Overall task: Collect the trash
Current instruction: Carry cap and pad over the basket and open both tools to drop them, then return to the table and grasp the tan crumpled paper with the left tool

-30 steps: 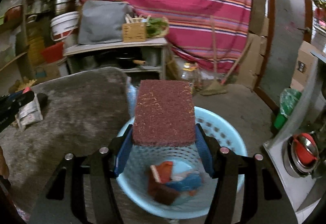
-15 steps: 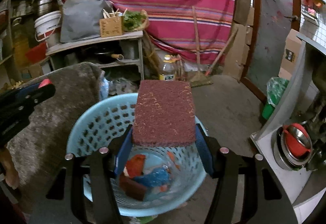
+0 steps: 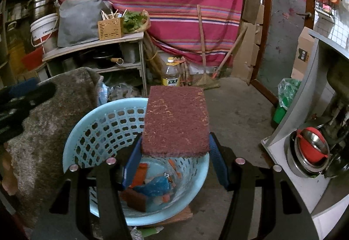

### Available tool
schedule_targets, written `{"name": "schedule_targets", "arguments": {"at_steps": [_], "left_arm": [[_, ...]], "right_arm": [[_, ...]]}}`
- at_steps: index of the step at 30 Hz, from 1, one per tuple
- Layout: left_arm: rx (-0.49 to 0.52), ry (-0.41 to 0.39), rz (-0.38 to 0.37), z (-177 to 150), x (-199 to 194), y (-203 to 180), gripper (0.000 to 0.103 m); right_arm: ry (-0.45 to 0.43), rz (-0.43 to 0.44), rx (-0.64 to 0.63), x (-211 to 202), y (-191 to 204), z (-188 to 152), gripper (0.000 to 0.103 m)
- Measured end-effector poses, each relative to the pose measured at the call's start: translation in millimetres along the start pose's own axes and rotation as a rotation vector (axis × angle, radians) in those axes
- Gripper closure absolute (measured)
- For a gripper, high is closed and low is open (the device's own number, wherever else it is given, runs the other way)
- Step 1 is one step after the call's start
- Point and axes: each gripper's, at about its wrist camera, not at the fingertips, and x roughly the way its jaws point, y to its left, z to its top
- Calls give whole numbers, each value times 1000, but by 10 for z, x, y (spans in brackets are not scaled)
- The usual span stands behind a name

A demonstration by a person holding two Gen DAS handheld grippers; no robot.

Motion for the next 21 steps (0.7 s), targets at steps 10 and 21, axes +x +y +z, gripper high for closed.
{"name": "schedule_targets", "arguments": {"at_steps": [10, 21], "left_arm": [[-19, -9, 130, -180, -365, 666, 7], [-81, 4, 259, -501, -816, 1518, 5]], "right_arm": [[-15, 16, -27, 82, 388, 29, 38], [-40, 14, 2, 110, 799, -7, 8]]}}
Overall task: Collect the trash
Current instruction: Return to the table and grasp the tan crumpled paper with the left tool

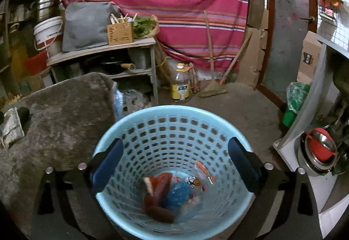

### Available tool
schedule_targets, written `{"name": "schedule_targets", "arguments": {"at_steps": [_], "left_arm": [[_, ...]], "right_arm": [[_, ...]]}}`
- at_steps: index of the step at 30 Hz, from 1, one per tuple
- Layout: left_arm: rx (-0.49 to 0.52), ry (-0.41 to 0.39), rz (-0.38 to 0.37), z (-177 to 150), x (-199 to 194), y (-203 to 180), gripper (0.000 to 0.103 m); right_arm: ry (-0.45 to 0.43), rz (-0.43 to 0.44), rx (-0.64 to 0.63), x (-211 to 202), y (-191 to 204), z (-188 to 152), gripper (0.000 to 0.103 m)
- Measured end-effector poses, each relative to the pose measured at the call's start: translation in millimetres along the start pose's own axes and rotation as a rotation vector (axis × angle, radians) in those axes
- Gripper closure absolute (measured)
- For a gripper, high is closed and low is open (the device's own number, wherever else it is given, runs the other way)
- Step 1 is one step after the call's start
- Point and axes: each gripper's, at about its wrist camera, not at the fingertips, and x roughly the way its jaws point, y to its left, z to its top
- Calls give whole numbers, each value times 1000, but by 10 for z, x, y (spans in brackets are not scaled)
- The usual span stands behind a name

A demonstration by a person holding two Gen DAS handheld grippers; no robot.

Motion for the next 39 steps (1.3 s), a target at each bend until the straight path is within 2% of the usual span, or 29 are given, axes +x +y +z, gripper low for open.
{"name": "schedule_targets", "arguments": {"at_steps": [7, 9, 10, 13, 18, 24, 31, 33, 35, 39], "left_arm": [[-66, 65, 151, -270, 23, 906, 5], [-88, 85, 188, -344, 45, 1157, 5], [-99, 94, 205, -388, 64, 1285, 5], [-102, 115, 259, -485, 89, 1584, 5], [-116, 146, 313, -637, 114, 1982, 6], [-222, 150, 359, -693, 111, 2526, 8], [-251, 203, 375, -725, 331, 2868, 19], [-260, 225, 355, -772, 402, 2887, 29], [-262, 232, 313, -813, 434, 2872, 29], [-209, 227, 298, -812, 451, 2761, 29]], "right_arm": [[12, 105, -18, 60, 690, -57, 8], [13, 116, -25, 66, 779, -64, 8], [17, 139, -48, 79, 993, -81, 8], [21, 157, -62, 90, 1143, -96, 8], [35, 180, -90, 130, 1434, -99, 8], [49, 192, -108, 199, 1673, -94, 8], [62, 205, -141, 257, 1905, -81, 8], [69, 206, -161, 285, 1991, -82, 8], [71, 204, -166, 293, 2009, -86, 8], [83, 205, -166, 335, 2094, -88, 8]]}}
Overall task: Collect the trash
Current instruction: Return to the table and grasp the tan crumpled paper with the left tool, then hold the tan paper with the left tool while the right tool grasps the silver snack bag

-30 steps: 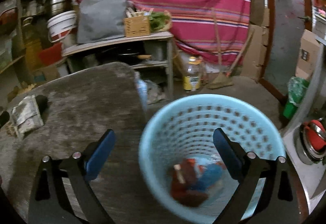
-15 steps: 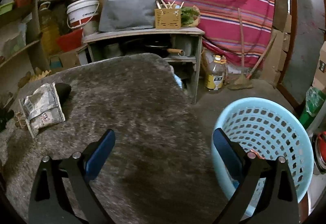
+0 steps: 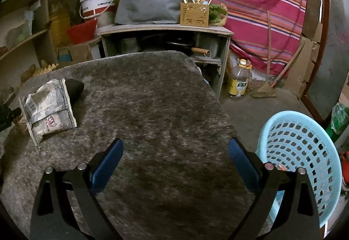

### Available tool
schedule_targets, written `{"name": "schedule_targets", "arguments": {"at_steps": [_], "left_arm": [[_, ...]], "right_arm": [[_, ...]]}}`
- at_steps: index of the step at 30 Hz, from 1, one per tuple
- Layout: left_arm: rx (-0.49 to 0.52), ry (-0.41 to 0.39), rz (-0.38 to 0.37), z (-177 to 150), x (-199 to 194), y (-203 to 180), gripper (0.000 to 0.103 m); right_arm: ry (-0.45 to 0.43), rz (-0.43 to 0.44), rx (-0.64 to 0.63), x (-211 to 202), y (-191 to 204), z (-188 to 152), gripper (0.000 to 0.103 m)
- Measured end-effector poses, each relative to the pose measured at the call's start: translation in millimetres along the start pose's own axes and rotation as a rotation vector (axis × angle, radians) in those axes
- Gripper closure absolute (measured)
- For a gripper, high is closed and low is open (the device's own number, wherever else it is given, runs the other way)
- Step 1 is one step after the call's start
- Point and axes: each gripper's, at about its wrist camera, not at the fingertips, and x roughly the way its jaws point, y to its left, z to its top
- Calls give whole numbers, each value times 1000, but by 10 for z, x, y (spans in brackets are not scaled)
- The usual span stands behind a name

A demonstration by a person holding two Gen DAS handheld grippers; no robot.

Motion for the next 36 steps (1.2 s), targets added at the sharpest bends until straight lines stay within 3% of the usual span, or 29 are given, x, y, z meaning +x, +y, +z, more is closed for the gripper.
{"name": "schedule_targets", "arguments": {"at_steps": [10, 12, 15, 17, 27, 36], "left_arm": [[46, 59, -138, -70, 28, -161, 30], [62, 74, -156, -79, 46, -200, 51], [25, 94, -174, -81, 84, -125, 67], [-3, 98, -188, -79, 80, -61, 67], [19, -6, -49, -15, -249, 225, 67], [-28, -43, 22, -4, -353, 603, 67]], "right_arm": [[4, 27, -59, 44, 345, 43, 8], [2, 29, -65, 33, 388, 52, 8], [-2, 31, -64, 11, 417, 54, 8], [0, 34, -63, 14, 441, 63, 8], [-18, 92, -93, 2, 789, 176, 8], [32, 239, -137, 299, 1298, 229, 8]]}}
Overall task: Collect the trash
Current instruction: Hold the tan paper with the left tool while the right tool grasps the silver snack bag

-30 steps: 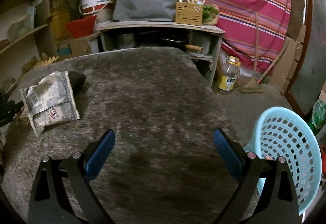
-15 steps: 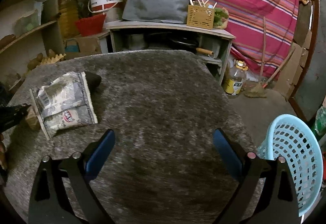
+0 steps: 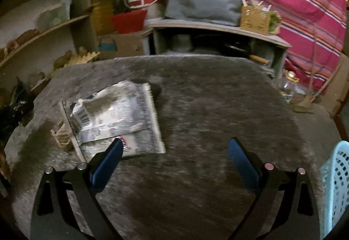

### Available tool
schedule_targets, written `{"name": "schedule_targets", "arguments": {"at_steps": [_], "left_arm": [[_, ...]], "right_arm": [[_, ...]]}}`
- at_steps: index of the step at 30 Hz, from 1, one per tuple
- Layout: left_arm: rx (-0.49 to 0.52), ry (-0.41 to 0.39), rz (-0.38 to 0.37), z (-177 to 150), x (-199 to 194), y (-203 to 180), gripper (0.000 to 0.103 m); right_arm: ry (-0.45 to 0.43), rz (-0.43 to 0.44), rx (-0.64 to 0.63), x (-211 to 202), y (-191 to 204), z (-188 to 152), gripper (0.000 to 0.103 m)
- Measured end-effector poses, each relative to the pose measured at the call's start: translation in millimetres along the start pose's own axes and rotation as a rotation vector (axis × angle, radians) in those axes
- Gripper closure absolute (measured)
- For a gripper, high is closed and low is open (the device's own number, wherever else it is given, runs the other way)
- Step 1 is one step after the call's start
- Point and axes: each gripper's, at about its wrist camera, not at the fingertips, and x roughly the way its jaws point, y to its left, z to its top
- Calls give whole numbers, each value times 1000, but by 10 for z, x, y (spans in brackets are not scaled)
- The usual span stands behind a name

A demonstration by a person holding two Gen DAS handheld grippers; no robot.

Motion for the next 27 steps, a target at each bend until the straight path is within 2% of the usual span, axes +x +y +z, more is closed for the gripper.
{"name": "schedule_targets", "arguments": {"at_steps": [9, 11, 13, 14, 16, 18, 20, 22, 24, 27], "left_arm": [[-19, 1, 0, -29, 13, 65, 67], [-22, 5, 3, -45, 33, 68, 67], [-30, 15, 2, -54, 62, 69, 67], [-32, 16, 2, -70, 67, 72, 67], [-30, 17, 4, -65, 66, 64, 67], [-31, 14, 4, -69, 68, 72, 67], [-29, 9, 3, -60, 49, 69, 67], [-28, 0, 7, -46, 12, 62, 67], [-24, -5, 9, -34, -40, 36, 67], [-11, -16, 17, -6, -128, -13, 67]], "right_arm": [[75, 47, -16, 376, 157, 82, 8], [94, 43, -24, 435, 167, 64, 11], [114, 62, -37, 497, 196, 43, 28], [119, 75, -41, 490, 192, 27, 33], [118, 91, -50, 484, 206, 25, 54], [122, 98, -57, 491, 221, 21, 59], [118, 96, -54, 489, 215, 18, 72], [121, 105, -28, 487, 166, 9, 90], [120, 114, 2, 482, 113, 7, 100], [109, 128, 31, 424, 35, -2, 102]]}}
